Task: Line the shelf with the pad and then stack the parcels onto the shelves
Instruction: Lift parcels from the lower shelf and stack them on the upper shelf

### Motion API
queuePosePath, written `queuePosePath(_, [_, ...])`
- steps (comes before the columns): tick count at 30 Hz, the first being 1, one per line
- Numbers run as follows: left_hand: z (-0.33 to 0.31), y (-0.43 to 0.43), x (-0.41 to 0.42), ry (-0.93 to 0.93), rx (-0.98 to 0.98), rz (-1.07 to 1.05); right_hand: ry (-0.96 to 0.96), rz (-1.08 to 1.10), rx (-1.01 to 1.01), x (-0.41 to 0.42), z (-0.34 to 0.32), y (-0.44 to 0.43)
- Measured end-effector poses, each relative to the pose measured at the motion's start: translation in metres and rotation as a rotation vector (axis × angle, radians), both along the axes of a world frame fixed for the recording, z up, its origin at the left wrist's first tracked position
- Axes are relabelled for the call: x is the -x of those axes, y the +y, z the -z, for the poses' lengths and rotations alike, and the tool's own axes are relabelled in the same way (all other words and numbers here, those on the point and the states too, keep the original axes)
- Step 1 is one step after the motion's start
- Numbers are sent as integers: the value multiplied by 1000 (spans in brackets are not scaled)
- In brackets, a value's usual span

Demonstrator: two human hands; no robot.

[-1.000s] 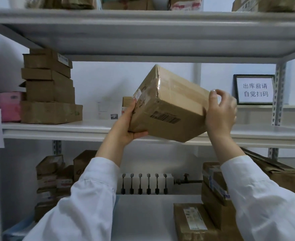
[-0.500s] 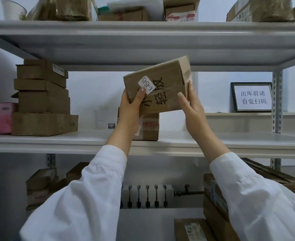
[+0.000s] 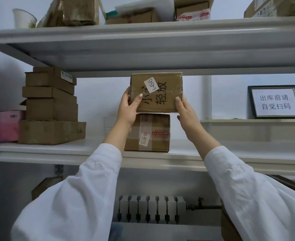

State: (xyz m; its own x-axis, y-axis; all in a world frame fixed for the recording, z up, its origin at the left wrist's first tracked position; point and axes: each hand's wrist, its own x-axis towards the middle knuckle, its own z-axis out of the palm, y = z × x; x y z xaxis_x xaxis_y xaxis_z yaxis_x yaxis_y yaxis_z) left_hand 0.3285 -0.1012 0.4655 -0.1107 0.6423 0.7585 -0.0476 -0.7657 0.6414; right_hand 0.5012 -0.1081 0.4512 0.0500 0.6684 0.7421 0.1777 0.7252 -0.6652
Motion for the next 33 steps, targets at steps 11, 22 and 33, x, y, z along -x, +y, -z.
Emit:
queuePosePath(11, [11,36,6,58,210,-90,-11,-121,181,7,3,19])
queuePosePath(22, [18,41,13,-62,279,-236,-54,81,90,19,10,36])
queuePosePath(33, [25,33,4,33,336,-388,-71,135,137,28,20,18])
